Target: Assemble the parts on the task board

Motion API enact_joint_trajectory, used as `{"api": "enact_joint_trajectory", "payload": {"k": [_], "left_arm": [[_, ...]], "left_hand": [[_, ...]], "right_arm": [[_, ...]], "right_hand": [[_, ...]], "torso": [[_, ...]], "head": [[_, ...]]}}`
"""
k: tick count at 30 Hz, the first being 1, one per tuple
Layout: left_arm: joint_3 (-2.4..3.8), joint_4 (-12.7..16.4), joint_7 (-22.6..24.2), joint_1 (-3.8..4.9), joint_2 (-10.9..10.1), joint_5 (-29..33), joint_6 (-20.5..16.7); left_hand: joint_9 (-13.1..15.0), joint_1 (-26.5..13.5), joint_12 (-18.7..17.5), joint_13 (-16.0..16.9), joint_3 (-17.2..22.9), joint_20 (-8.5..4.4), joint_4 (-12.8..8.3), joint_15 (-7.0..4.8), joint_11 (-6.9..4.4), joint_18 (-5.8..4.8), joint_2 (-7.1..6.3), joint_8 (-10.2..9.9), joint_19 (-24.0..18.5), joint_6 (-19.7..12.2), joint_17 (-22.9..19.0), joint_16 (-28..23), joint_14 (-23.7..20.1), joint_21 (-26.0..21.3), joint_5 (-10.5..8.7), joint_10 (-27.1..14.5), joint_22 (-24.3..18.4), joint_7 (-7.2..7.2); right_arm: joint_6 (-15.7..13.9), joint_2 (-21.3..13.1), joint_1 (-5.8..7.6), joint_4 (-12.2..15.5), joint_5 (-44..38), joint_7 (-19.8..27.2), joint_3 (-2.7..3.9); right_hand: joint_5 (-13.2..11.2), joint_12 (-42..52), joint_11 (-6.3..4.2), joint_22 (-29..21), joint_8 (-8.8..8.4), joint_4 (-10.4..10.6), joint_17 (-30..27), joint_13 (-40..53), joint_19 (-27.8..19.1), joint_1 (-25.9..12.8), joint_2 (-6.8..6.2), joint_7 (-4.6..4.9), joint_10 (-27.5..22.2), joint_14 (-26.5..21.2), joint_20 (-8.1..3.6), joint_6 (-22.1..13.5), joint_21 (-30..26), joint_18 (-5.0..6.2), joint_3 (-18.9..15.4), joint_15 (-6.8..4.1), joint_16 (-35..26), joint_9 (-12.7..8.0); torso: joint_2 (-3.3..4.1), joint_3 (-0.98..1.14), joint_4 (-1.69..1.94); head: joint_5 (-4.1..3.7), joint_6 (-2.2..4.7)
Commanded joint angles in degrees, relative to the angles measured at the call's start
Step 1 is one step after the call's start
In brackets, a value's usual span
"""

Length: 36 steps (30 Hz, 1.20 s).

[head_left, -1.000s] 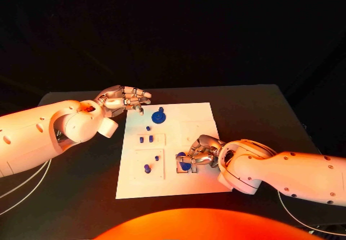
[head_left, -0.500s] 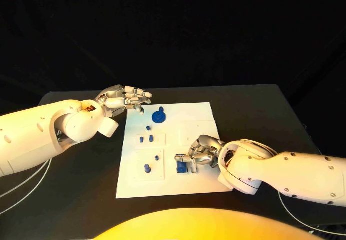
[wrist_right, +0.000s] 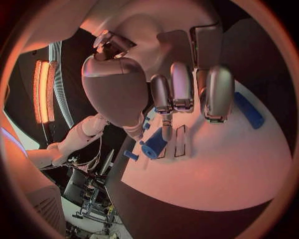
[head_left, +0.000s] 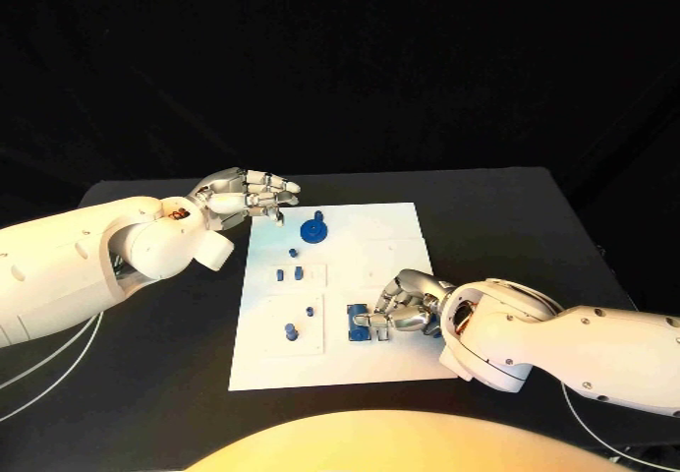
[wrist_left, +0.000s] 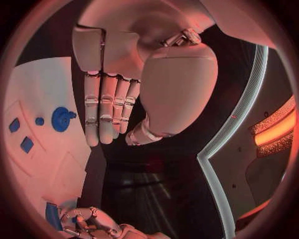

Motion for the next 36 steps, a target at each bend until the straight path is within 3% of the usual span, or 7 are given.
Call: {"api": "enact_joint_trajectory", "payload": {"k": [1,13,22,36], "left_arm": [[0.04,0.1,0.2,0.05,0.0,0.0,0.8],[0.04,0.1,0.1,0.05,-0.1,0.0,0.9],[0.03,0.1,-0.1,0.04,0.0,-0.1,1.1],[0.03,0.0,-0.3,0.04,0.0,-0.2,1.3]], "left_hand": [[-0.1,-0.2,0.3,-0.1,0.0,0.19,-0.2,0.06,-0.03,0.84,0.11,0.2,-0.3,-0.4,-0.1,-0.3,-0.3,-0.2,0.33,-0.2,0.0,0.99],[-0.1,-0.2,0.3,-0.1,0.0,0.19,-0.2,0.06,-0.02,0.84,0.12,0.2,-0.3,-0.4,-0.1,-0.3,-0.3,-0.2,0.33,-0.3,0.0,1.0],[-0.1,-0.3,0.3,-0.1,0.0,0.2,-0.2,0.07,-0.01,0.84,0.14,0.3,-0.3,-0.4,-0.1,-0.3,-0.3,-0.2,0.33,-0.3,0.0,1.01],[-0.2,-0.4,0.3,-0.2,0.0,0.21,-0.2,0.08,0.0,0.83,0.15,0.3,-0.3,-0.5,-0.1,-0.3,-0.3,-0.2,0.32,-0.3,0.0,1.02]], "right_arm": [[2.5,-0.6,-0.06,0.9,-0.9,1.8,0.0],[4.9,-1.5,-0.07,1.5,-0.8,1.8,-0.01],[4.4,-0.5,-0.08,-0.1,-0.7,1.5,-0.01],[4.4,1.8,-0.18,-2.7,-2.0,1.0,0.01]], "right_hand": [[0.1,0.4,-0.17,11.3,0.25,-0.3,10.4,8.6,2.0,2.4,-0.17,-0.09,1.6,5.1,-0.07,-0.2,0.5,-0.7,-0.1,-0.18,-0.1,0.0],[0.1,0.7,-0.24,11.4,0.26,-0.3,10.6,8.9,2.1,4.2,-0.41,-0.16,1.9,5.1,-0.12,-0.1,0.7,-0.75,-0.1,-0.23,0.0,0.0],[0.1,0.6,-0.25,11.3,0.25,-0.4,10.5,8.9,2.0,4.6,-0.42,-0.16,1.8,5.1,-0.13,-0.1,0.4,-0.68,-0.1,-0.24,-0.1,-0.1],[0.2,0.7,-0.27,11.3,0.02,-0.3,10.5,9.1,1.9,6.6,0.97,-0.18,1.9,5.1,-0.17,-0.1,0.3,-0.68,0.7,-0.27,-0.1,-0.3]], "torso": [[0.01,0.0,-0.05],[0.05,-0.03,0.05],[0.02,-0.01,0.09],[0.0,-0.05,0.02]], "head": [[0.1,-0.06],[0.08,-0.2],[0.04,-0.21],[0.4,-0.63]]}}
